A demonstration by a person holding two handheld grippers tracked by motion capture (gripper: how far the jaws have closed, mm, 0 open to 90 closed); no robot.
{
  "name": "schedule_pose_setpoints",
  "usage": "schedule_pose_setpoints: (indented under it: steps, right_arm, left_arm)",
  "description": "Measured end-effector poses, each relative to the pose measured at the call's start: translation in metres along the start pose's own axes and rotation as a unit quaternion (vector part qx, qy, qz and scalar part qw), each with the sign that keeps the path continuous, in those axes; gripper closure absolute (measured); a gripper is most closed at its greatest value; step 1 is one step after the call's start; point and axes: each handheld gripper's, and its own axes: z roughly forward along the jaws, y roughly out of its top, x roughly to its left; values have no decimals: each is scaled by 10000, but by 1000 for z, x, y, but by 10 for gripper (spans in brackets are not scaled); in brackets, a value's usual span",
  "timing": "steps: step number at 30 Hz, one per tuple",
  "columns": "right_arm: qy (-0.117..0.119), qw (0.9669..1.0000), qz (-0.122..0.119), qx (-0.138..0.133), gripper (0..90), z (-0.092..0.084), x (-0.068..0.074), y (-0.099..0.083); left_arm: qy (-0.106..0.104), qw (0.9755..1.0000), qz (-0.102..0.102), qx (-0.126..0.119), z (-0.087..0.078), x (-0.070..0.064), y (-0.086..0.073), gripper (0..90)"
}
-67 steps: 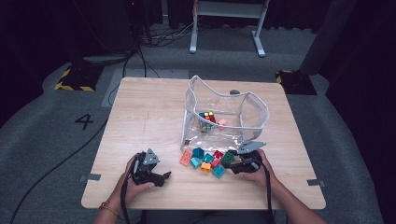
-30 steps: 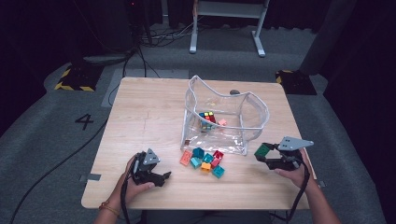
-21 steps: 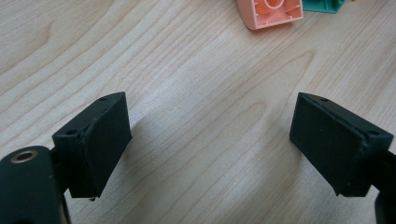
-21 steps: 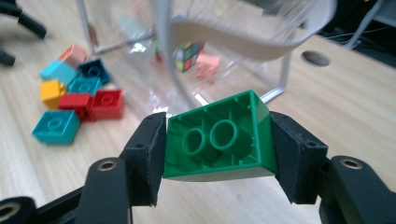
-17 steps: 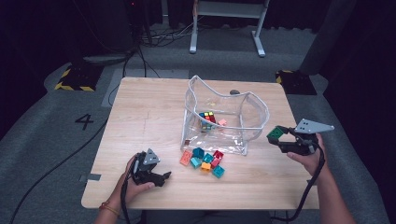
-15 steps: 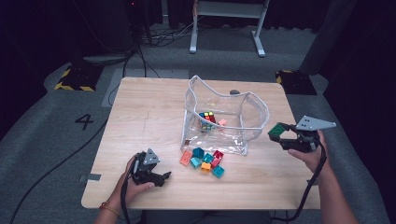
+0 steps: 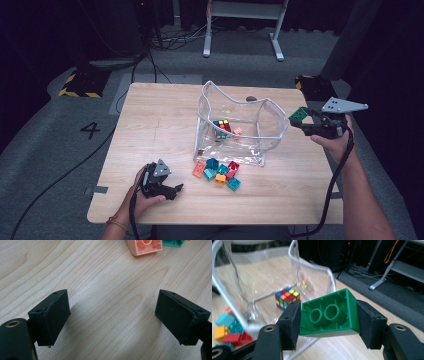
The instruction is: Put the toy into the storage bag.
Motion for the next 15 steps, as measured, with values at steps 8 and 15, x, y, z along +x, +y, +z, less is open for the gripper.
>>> schedule_pose_setpoints:
  steps: [8, 15]
  right_arm:
    - [58, 9999, -105, -42, 411, 14, 0, 30]
    - [465, 9986, -245, 46, 411, 39, 10, 43]
  left_arm:
    - [-1, 10000, 1, 0, 0, 0, 0, 126]
    - [0, 10000, -2, 1, 0, 0, 0, 126]
